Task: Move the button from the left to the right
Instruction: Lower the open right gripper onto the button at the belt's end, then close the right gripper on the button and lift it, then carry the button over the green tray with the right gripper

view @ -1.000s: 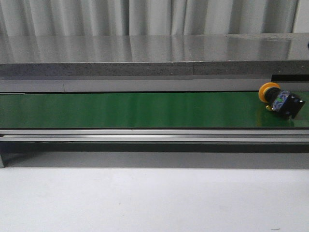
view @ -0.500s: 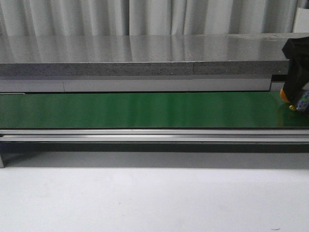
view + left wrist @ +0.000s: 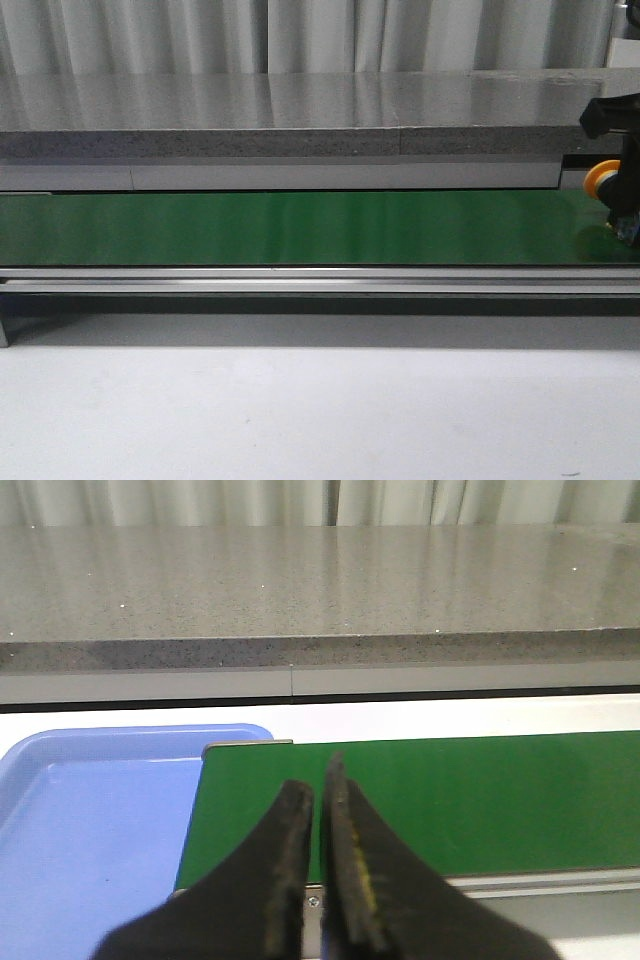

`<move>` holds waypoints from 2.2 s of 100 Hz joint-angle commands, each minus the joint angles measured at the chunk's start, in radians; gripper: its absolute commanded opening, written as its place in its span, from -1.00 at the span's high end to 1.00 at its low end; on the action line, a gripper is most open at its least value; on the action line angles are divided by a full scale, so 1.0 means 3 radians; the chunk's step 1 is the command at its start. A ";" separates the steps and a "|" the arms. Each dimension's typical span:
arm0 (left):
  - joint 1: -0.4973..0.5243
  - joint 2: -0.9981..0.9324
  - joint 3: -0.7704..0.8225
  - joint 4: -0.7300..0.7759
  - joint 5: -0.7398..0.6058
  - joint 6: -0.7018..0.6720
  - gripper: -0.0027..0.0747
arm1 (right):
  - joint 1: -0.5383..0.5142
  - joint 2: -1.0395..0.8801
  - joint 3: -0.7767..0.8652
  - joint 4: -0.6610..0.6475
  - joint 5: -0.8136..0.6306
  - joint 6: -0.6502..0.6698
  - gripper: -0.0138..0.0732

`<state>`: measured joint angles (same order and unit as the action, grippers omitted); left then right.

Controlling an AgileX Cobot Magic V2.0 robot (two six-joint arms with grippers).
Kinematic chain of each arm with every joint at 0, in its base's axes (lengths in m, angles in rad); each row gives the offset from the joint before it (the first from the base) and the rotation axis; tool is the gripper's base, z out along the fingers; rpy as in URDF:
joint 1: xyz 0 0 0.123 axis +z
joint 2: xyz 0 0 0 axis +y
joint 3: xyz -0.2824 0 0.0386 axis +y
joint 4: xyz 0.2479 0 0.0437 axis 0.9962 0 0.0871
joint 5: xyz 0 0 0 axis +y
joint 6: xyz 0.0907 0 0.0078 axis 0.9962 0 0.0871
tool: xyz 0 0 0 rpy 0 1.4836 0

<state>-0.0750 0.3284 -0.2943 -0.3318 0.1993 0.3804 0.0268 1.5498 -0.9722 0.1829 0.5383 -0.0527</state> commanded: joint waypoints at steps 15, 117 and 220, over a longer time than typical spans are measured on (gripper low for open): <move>-0.0025 0.0019 -0.0093 -0.0047 -0.0267 -0.0002 0.92 | -0.0010 -0.0134 -0.0149 -0.0015 0.0011 -0.0002 0.16; -0.0025 0.0019 -0.0093 -0.0047 -0.0267 -0.0002 0.92 | -0.1348 0.0012 -0.1101 -0.0325 0.0840 -0.0693 0.16; -0.0025 0.0019 -0.0093 -0.0047 -0.0267 -0.0002 0.92 | -0.1575 0.0770 -0.1101 -0.0559 0.0410 -0.0799 0.13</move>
<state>-0.0750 0.3284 -0.2943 -0.3318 0.1993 0.3804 -0.4366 1.8212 -1.2696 0.0230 0.6895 -0.2811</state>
